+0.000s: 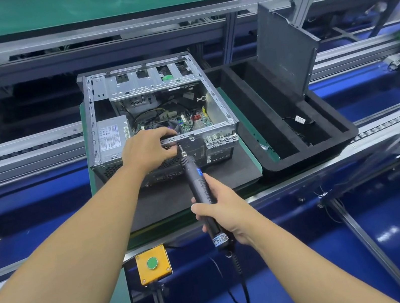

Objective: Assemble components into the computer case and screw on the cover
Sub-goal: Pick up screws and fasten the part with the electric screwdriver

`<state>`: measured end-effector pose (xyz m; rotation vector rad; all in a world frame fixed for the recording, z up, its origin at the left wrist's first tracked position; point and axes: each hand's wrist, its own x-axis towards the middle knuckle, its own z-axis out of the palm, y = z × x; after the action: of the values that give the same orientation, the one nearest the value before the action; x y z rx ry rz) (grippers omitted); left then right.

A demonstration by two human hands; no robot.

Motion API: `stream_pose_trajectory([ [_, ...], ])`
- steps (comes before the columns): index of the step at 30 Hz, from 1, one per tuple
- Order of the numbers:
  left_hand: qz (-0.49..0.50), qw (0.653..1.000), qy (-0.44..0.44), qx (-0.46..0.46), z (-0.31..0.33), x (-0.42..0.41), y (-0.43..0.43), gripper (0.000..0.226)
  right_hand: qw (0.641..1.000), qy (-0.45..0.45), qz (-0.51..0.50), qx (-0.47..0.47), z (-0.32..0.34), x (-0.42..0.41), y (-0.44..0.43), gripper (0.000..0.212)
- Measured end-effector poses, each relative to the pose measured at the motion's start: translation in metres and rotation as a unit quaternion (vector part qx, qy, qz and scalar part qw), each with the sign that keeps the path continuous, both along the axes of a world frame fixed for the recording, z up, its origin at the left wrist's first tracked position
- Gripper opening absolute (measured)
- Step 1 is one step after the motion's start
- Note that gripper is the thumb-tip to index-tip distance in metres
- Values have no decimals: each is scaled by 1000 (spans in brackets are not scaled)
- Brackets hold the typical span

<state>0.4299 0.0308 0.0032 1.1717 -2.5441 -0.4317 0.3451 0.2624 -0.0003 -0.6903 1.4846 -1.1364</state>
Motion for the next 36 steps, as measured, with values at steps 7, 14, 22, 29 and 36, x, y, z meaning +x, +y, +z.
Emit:
stream_pose_trajectory([
  [7, -1, 1000, -4, 10, 2, -1, 0, 36, 1000, -13, 0, -6, 8, -1, -1, 57],
  [14, -4, 1000, 1, 8, 2, 0, -1, 35, 1000, -13, -4, 3, 10, 1, -2, 66],
  [22, -2, 1000, 9, -9, 0, 1, 0, 35, 1000, -17, -9, 5, 7, 0, 2, 71],
  [29, -6, 1000, 8, -24, -2, 0, -1, 36, 1000, -18, 8, -24, 13, -3, 5, 62],
  [36, -6, 1000, 13, -22, -3, 1, -1, 33, 999, -19, 12, -29, 9, -4, 6, 65],
])
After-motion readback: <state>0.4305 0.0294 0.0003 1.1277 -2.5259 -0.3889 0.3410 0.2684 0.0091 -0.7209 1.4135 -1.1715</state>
